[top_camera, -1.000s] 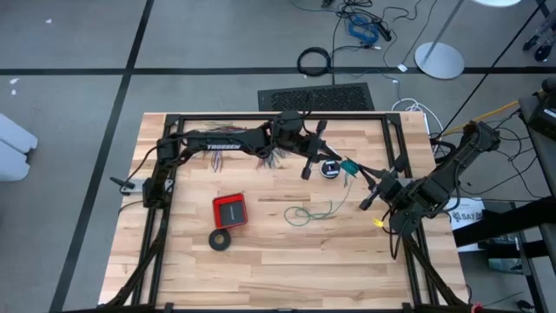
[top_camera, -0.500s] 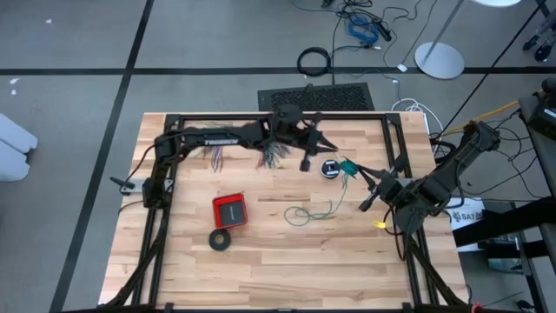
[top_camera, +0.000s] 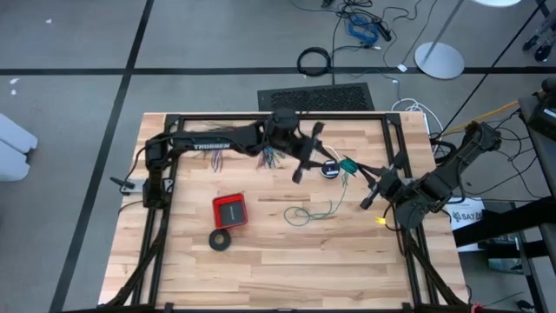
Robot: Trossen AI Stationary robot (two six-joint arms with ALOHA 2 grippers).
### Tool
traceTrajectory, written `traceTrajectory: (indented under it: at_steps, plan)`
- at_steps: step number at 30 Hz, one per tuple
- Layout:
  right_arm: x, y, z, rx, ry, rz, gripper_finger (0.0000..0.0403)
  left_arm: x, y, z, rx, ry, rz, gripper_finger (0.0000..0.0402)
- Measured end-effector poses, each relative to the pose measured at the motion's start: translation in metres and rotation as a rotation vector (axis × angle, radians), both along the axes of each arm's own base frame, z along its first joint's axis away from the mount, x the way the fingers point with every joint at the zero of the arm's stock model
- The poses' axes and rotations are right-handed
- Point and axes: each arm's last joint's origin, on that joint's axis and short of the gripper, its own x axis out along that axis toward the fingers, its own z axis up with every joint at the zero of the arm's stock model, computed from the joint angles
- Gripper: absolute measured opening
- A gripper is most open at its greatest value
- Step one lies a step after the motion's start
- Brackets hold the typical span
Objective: Coil cords
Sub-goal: Coil the green wire onto the spool
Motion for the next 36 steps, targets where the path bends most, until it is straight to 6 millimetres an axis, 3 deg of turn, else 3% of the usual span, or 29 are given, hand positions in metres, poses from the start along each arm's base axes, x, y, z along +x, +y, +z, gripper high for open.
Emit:
traceTrajectory:
  at_steps: [8, 15, 22, 36]
  plan:
    - [0.002, -0.001, -0.001, 0.014, 0.004, 0.000, 0.0000, 0.008, -0.021, -0.001, 0.096, -0.038, 0.101, 0.0107]
    - [0.003, -0.001, -0.002, 0.028, 0.010, 0.011, 0.0000, 0.008, -0.020, 0.000, 0.070, -0.041, 0.106, 0.0097]
    - [0.003, -0.001, -0.001, 0.034, -0.002, 0.003, 0.0000, 0.007, -0.020, -0.002, 0.069, -0.023, 0.076, 0.0012]
    - [0.005, 0.003, 0.005, -0.004, -0.010, 0.010, 0.0000, 0.005, -0.010, -0.006, 0.064, 0.022, 0.106, 0.0003]
